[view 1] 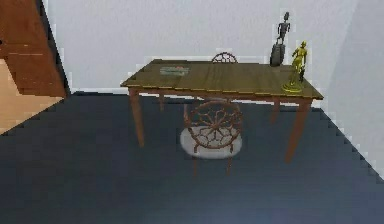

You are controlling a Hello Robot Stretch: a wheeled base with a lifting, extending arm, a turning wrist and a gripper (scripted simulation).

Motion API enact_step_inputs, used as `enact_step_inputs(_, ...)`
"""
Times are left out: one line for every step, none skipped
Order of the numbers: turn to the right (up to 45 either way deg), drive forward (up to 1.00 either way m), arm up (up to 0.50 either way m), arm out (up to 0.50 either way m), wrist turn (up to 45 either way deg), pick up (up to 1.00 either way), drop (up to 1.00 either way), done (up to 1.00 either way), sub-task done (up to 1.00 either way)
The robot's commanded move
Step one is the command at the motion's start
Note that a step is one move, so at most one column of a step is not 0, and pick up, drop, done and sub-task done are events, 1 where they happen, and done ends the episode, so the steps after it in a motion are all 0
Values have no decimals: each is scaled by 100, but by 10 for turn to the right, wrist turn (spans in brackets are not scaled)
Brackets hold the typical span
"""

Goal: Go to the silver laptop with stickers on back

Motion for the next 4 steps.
enact_step_inputs(0, 45, 0, 0, 0, 0, 0, 0, 0)
enact_step_inputs(-150, 0, 0, 0, 0, 0, 0, 0, 0)
enact_step_inputs(0, 50, 0, 0, 0, 0, 0, 0, 0)
enact_step_inputs(-420, 0, 0, 0, 0, 0, 0, 0, 0)
